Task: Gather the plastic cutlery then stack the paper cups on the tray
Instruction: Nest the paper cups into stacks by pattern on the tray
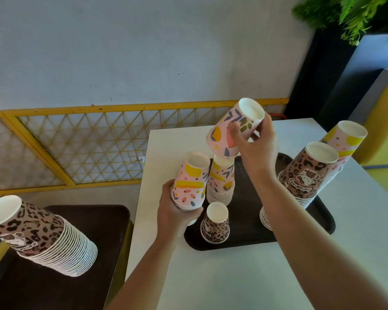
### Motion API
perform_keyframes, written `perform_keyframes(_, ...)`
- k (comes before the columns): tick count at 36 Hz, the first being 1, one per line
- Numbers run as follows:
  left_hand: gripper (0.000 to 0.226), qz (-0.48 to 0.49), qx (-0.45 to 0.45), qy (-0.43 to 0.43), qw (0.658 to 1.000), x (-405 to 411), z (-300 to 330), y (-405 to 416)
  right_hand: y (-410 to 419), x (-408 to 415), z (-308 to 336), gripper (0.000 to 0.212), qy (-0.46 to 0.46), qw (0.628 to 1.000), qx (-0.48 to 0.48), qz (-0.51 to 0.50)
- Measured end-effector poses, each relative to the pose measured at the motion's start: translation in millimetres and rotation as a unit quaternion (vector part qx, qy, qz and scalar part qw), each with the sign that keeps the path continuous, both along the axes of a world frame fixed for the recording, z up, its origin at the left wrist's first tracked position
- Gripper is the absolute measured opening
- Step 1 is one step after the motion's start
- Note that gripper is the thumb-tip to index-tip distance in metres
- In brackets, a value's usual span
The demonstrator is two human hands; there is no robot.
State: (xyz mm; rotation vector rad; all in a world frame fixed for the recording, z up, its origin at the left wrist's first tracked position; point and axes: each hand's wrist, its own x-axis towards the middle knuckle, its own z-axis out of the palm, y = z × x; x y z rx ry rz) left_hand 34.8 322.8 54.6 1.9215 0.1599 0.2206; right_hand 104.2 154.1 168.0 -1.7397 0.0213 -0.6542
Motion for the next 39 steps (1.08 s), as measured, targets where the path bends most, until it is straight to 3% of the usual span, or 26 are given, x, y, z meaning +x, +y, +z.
perform_keyframes(4, 0.083, 0.003, -0.008, 0.003, 1.0, 1, 0, 0, -1, 3, -14, 0.055, 0.006, 0.999, -0.048, -0.025)
perform_keyframes(11, 0.082, 0.003, -0.026, 0.004, 1.0, 2, -1, 2, 2, 2, -34, 0.066, 0.106, 0.988, -0.109, 0.011)
perform_keyframes(15, 0.081, 0.013, -0.021, 0.0, 1.0, -1, 3, 1, 12, -13, -31, 0.07, 0.055, 0.99, -0.13, 0.012)
perform_keyframes(18, 0.08, 0.021, -0.015, 0.0, 1.0, -2, 7, 0, 22, -26, -30, 0.066, 0.046, 0.988, -0.129, 0.069)
perform_keyframes(23, 0.077, 0.036, -0.022, 0.011, 0.999, -4, 11, -2, 43, -43, -36, 0.082, 0.121, 0.969, -0.144, 0.158)
perform_keyframes(29, 0.073, 0.036, -0.021, 0.01, 0.999, -9, 16, -5, 51, -44, -40, 0.059, 0.161, 0.962, -0.112, 0.19)
perform_keyframes(32, 0.071, 0.038, -0.011, 0.004, 0.999, -11, 17, -4, 50, -44, -38, 0.06, 0.154, 0.967, -0.109, 0.168)
perform_keyframes(36, 0.072, 0.033, 0.0, 0.002, 0.999, -11, 17, -3, 45, -42, -33, 0.032, 0.139, 0.973, -0.092, 0.158)
perform_keyframes(39, 0.072, 0.037, 0.007, 0.005, 0.999, -11, 17, -2, 40, -38, -26, 0.028, 0.12, 0.979, -0.077, 0.148)
